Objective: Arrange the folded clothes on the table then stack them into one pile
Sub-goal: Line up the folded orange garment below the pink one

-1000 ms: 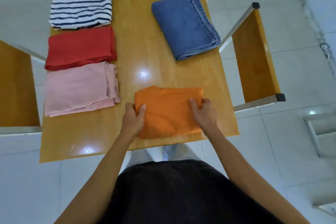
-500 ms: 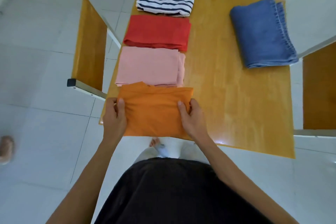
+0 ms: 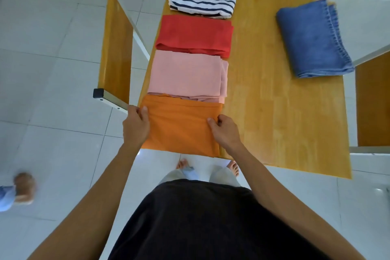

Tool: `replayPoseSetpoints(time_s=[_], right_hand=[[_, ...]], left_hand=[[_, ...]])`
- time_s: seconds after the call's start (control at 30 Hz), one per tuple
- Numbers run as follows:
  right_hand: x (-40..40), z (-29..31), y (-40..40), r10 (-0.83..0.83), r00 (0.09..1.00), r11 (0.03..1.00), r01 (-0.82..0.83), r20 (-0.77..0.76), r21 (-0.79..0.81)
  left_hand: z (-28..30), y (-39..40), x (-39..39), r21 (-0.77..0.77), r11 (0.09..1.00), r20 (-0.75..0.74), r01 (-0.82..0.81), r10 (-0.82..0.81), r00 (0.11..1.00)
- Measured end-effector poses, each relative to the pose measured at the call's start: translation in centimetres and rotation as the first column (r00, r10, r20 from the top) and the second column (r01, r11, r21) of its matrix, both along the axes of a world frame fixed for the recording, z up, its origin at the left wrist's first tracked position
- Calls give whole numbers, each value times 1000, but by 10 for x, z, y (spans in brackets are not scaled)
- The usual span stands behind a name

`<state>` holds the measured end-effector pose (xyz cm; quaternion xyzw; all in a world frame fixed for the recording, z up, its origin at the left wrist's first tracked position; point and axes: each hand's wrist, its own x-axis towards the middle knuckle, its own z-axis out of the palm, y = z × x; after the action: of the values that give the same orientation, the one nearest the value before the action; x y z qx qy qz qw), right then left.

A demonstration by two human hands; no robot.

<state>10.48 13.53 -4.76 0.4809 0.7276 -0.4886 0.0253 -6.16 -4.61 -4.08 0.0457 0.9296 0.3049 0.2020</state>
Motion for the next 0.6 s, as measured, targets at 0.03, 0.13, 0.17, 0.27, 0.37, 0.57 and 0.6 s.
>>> replayPoseSetpoints(time_s=[0.03,0.13,0.17,0.27,0.37,0.57,0.6], right_hand=[[-1,0,-1,-9,1000,1000,9,6,8],[-2,2,-3,-28,1000,999,28,7,30],[-2,2,-3,-33,999,999,33,8,34],[-3,2,-4,-51,999,998,50,19,40],[-2,3,-5,-135,991,991,135,5,19],[6,8,-2,-305,951,952,306,-54,9],[6,11,1,-332,940,943,333,-79,4]], left_hand=[[0,1,1,-3,1000,-9,0,0,1000],[-2,0,-1,-1,1000,-48,4,-4,999],[-3,-2,-2,3,1000,-54,9,-9,999],[0,-3,-8,20,999,-71,40,-39,997],[8,2,-16,15,996,-57,85,-84,995],[27,23,-23,15,980,-139,200,-196,971],[32,31,-21,35,974,-151,223,-216,965]])
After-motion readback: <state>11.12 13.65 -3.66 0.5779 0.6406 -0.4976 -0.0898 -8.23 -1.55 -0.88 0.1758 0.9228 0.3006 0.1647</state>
